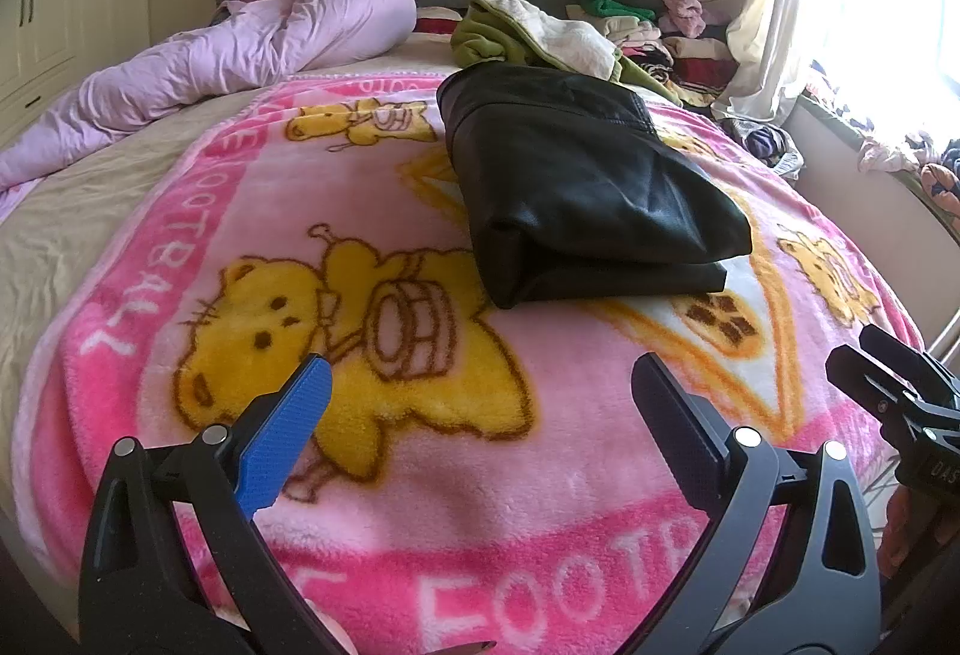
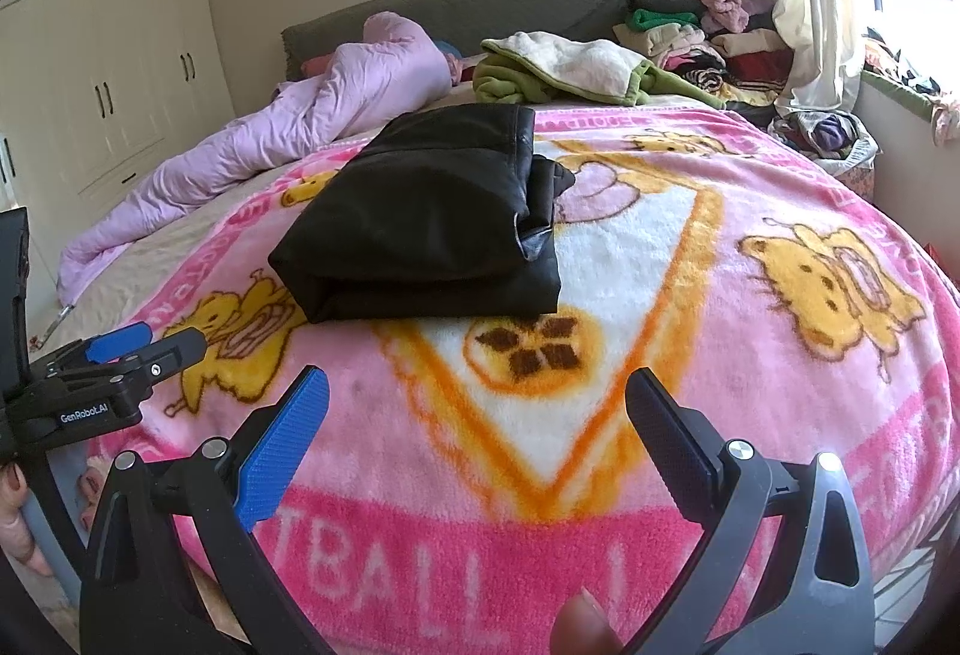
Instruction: Fold large clothes
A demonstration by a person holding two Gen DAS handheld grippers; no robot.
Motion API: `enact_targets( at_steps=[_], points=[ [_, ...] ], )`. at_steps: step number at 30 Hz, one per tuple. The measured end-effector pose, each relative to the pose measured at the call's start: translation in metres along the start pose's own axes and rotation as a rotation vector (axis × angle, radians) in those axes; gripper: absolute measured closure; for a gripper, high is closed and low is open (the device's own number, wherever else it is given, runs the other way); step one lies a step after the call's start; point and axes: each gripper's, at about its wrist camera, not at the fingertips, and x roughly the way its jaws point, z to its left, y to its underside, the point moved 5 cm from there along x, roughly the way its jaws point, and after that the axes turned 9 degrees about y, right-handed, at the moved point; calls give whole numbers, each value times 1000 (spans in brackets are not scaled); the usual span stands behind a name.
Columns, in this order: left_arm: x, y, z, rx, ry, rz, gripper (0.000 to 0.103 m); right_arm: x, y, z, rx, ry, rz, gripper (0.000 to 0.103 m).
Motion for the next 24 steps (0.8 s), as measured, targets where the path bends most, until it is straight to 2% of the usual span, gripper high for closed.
enact_targets(
  at_steps=[18,24],
  points=[
    [0,-1,3,-3,-27,3,9,-4,1,-1,1,25,-10,4],
    [-3,-2,8,-10,-44,-6,9,-6,0,-17,73,42,6,4]
  ],
)
